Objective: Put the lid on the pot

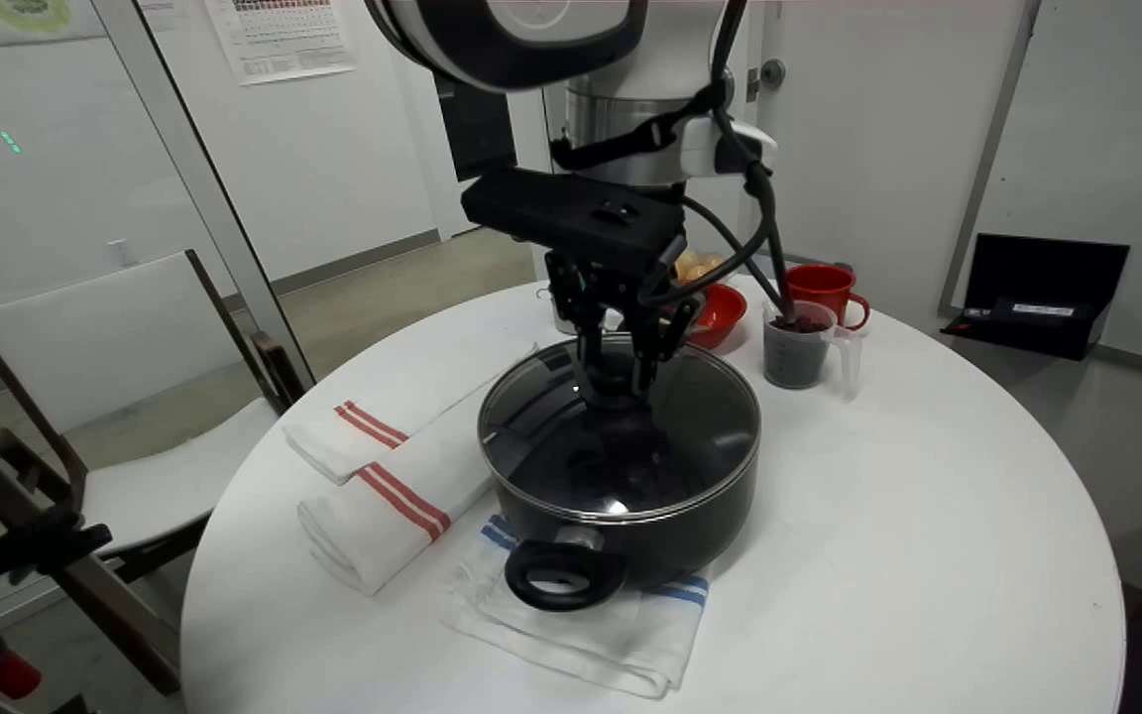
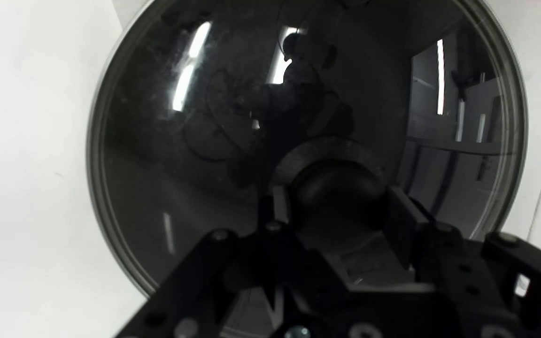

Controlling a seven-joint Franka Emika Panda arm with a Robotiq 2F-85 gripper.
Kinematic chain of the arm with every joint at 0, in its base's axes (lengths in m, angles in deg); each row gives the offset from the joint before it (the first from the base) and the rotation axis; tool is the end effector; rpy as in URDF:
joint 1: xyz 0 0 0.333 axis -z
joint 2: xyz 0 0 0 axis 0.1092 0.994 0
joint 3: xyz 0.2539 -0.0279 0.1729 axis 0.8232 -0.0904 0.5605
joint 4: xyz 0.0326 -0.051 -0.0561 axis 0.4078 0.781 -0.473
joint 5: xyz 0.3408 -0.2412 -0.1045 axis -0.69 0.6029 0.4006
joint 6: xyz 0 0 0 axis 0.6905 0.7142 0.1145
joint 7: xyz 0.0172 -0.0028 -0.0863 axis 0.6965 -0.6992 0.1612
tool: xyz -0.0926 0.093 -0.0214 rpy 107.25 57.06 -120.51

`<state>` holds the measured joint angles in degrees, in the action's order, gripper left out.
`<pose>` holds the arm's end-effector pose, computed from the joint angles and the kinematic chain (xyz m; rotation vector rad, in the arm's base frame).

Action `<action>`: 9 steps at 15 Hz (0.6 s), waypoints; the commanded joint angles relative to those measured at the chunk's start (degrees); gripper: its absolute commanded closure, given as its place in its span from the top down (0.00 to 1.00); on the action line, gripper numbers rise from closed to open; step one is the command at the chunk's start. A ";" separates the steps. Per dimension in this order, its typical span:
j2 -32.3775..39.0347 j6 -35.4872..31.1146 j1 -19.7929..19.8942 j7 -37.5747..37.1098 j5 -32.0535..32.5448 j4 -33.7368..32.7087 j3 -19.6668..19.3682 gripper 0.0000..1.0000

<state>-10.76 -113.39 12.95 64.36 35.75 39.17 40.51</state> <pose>0.6164 -0.1452 0.0263 -3.0188 -0.2310 0.0568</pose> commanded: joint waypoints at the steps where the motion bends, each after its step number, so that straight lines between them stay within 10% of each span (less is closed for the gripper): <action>1: -0.03 1.79 -0.72 -0.32 -0.07 -1.59 -0.55 0.25; 9: 0.68 2.82 -0.82 -0.35 0.12 -3.00 -0.95 0.25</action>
<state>-10.24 -112.51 12.91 64.36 35.75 38.14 40.27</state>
